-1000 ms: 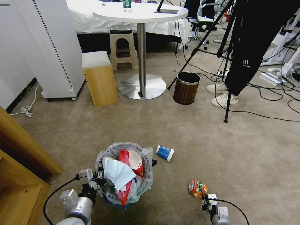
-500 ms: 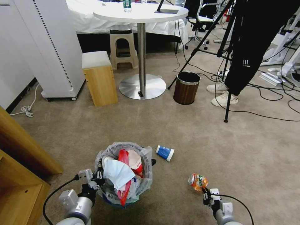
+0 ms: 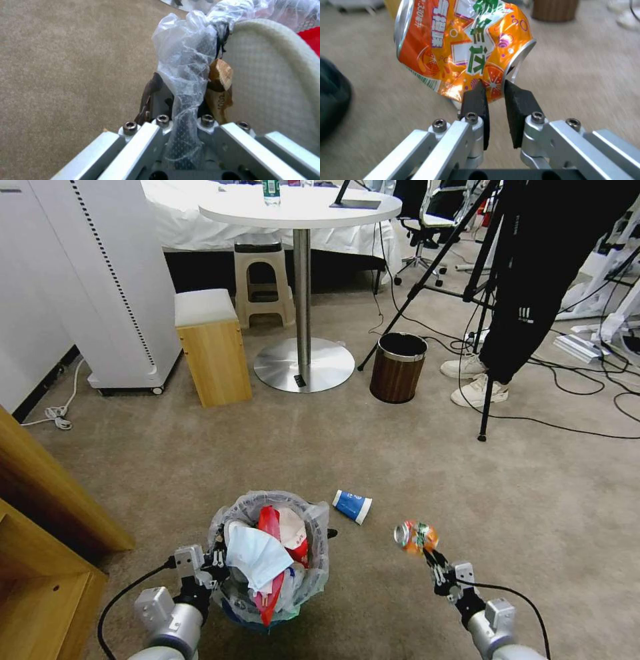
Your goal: Pick up the trash bin and place the garbage on the floor into it.
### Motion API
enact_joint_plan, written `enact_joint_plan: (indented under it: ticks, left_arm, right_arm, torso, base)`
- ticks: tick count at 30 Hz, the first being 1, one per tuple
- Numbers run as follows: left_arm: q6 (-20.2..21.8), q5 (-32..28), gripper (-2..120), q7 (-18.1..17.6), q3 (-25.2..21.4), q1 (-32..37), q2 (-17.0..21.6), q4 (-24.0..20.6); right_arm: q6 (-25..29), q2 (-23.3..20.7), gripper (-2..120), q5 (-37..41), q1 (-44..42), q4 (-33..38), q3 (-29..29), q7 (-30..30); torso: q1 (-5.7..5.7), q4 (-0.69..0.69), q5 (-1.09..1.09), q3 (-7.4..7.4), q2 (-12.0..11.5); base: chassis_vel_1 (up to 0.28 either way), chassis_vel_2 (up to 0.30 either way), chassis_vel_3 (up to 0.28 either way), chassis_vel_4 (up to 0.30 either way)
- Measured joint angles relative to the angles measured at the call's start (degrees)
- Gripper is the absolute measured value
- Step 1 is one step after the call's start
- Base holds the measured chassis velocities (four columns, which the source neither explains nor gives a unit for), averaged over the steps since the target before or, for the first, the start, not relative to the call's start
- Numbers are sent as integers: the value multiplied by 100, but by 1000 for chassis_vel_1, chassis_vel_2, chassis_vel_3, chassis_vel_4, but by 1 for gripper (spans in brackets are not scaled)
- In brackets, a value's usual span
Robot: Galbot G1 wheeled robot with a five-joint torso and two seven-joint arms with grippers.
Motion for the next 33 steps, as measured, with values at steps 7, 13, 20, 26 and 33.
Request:
enact_joint_plan:
  ticks: [7,13,20,26,33]
  left_arm:
    - [1,84,1,42,65,10,5,53]
    - [2,143,1,67,111,5,-2,91]
    - [1,271,1,94,222,-26,9,183]
    - [13,398,1,111,328,-39,3,228]
    - [21,524,1,133,412,-60,-36,279]
  right_arm:
    - [662,-24,11,253,28,230,-48,-513]
    - [1107,-3,11,540,96,363,-129,-1033]
    - [1533,-66,11,939,205,776,-146,-2446]
    - [1575,-251,11,1084,335,1027,-130,-3354]
    - [1404,-523,11,1197,377,1244,-227,-3846]
  torso:
    - [0,-1,0,0,0]
    - [0,0,0,0,1]
    - [0,0,-1,0,0]
    - [0,0,0,0,0]
    - [0,0,0,0,0]
  base:
    - [0,0,0,0]
    - [0,0,0,0]
    - [0,0,0,0]
    - [0,0,0,0]
    - [0,0,0,0]
